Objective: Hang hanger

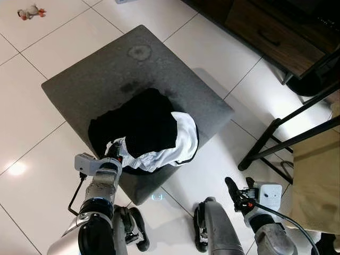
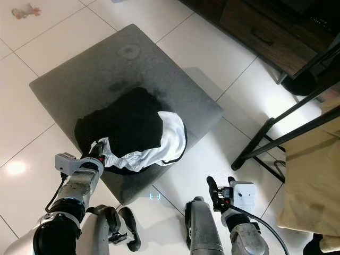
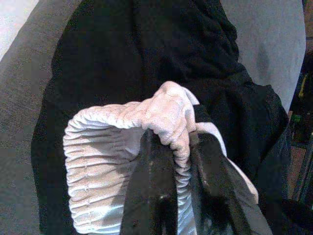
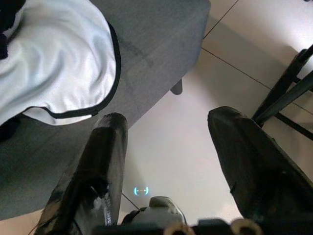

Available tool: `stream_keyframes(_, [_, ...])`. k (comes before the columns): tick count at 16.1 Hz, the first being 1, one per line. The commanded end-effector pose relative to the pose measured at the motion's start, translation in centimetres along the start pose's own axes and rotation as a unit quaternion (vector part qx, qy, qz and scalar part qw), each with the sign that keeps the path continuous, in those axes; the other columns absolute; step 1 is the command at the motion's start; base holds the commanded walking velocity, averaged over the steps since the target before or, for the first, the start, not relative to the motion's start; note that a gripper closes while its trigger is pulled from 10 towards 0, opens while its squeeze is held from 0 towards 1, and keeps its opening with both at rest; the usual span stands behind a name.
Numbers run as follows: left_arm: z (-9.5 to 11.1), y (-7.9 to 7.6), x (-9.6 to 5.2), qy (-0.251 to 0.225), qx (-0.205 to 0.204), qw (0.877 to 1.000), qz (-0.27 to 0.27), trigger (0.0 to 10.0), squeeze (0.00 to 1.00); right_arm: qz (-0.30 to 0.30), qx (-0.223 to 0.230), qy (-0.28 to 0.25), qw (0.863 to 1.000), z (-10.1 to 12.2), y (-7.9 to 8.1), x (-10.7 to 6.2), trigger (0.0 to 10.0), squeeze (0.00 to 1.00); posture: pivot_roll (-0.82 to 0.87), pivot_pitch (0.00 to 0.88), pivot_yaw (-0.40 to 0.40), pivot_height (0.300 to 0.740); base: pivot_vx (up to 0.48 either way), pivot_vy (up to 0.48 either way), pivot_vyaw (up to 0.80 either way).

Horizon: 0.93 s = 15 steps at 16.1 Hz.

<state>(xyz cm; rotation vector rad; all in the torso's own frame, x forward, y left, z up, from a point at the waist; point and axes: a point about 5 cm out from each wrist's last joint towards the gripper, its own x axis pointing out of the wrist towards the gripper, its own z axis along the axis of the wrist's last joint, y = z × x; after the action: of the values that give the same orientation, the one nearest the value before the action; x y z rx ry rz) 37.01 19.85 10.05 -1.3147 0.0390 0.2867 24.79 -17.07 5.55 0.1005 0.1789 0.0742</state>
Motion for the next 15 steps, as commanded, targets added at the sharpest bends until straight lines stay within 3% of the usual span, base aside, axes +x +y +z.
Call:
stream_keyframes(1, [-0.2,1.8,-0.5,0.005,-0.007,1.0,0.028,0.0,0.0,-0.016,-0.001,0.035,0.999,-1.7,-0.9,-0.8,10.0,0.0,-0.27,0.568,-0.15,0.626,0.0,0.0,0.0])
stream_keyframes(5, [0.7,0.9,-0.3,-0.013,0.002,1.0,0.009,0.0,0.0,-0.019,-0.001,0.041,0.999,-2.2,-0.9,0.2,10.0,0.0,-0.24,0.529,-0.127,0.626,0.0,0.0,0.0])
stream_keyframes(8, [0.4,-0.2,-0.2,-0.013,0.048,0.999,-0.019,0.0,0.0,-0.025,-0.001,0.052,0.998,-3.1,-1.2,0.9,10.0,0.0,-0.2,0.455,-0.085,0.626,0.0,0.0,0.0])
stream_keyframes(11, [0.8,-4.1,-0.2,-0.018,0.14,0.985,-0.097,0.0,0.0,-0.04,-0.002,0.07,0.997,-4.3,-2.0,1.1,10.0,0.0,-0.16,0.346,-0.039,0.626,0.0,0.0,0.0])
stream_keyframes(14, [1.6,-8.5,-0.4,-0.034,0.224,0.959,-0.172,0.0,0.0,-0.064,0.007,0.104,0.992,-6.1,-2.6,1.2,10.0,0.0,-0.11,0.251,0.003,0.626,0.0,0.0,0.0])
stream_keyframes(15, [1.8,-11.5,-0.9,-0.043,0.26,0.938,-0.224,0.0,0.0,-0.077,0.019,0.125,0.989,-7.0,-2.8,1.1,10.0,0.0,-0.1,0.224,0.015,0.626,0.0,0.0,0.0])
